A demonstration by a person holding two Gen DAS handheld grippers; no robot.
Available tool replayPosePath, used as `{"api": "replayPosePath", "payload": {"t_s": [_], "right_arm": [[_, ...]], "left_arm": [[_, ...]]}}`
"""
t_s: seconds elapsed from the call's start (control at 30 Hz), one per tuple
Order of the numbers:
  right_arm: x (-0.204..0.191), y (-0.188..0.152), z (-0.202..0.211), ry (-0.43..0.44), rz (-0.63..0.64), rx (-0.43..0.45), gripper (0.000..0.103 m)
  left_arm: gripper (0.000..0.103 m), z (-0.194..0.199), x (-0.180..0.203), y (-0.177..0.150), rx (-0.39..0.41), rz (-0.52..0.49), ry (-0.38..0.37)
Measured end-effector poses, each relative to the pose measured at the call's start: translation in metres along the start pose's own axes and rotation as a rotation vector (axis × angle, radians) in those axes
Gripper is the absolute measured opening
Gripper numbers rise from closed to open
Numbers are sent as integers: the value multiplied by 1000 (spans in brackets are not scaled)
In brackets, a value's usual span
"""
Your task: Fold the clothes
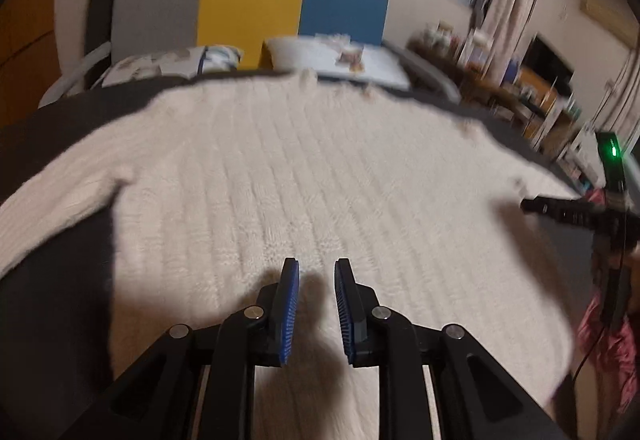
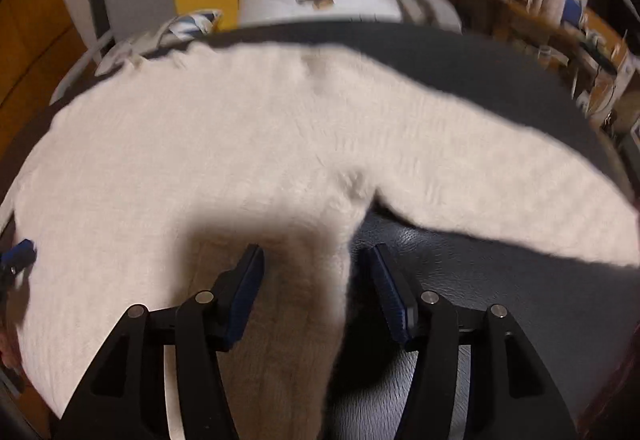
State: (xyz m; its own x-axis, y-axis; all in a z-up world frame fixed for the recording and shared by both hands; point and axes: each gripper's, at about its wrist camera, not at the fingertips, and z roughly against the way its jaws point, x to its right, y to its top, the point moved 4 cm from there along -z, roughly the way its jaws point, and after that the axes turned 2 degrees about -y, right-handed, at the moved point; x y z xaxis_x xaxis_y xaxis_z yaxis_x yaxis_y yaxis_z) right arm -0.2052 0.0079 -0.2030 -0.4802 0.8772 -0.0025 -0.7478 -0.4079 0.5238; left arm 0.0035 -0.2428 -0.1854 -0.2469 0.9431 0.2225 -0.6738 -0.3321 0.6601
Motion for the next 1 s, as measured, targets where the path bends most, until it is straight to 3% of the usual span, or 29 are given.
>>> {"api": "replayPosePath", "payload": {"t_s": [0.07,0.13,0.17,0.27,0.3,0.33,0.4,0.47,0.6,0.7,0.8,0.9,1.0], "right_arm": [[-24,-7,25,94,59,46,58],[-47,-20,35,186,95,63,58],[-50,-27,31,176,95,43,58],[-37,-49,3,101,21,-58,57],[-25,-50,2,115,-37,-18,55],[-14,-51,2,128,-92,4,39],[0,-51,4,147,-171,-1,30],[-2,-49,6,155,-161,-17,32],[-34,-36,18,138,-76,-23,33],[-88,-25,25,177,55,29,35],[-131,-33,11,188,154,21,57],[-155,-46,-1,136,242,11,63],[-162,-23,1,206,236,15,63]], "left_arm": [[19,13,-3,-10,26,-9,16],[19,11,-11,-25,-12,3,37],[19,5,-17,-35,-44,21,53],[19,12,-27,-47,-2,58,25],[19,14,-29,-48,-1,68,15],[19,15,-30,-49,-2,78,8],[19,17,-33,-47,-7,97,1],[19,21,-35,-44,-8,135,-8],[19,36,-41,-34,75,167,5],[18,26,-48,-39,33,192,3],[18,16,-58,-42,-11,230,-11],[18,20,-68,-18,40,226,-25],[18,9,-79,24,95,193,-12]]}}
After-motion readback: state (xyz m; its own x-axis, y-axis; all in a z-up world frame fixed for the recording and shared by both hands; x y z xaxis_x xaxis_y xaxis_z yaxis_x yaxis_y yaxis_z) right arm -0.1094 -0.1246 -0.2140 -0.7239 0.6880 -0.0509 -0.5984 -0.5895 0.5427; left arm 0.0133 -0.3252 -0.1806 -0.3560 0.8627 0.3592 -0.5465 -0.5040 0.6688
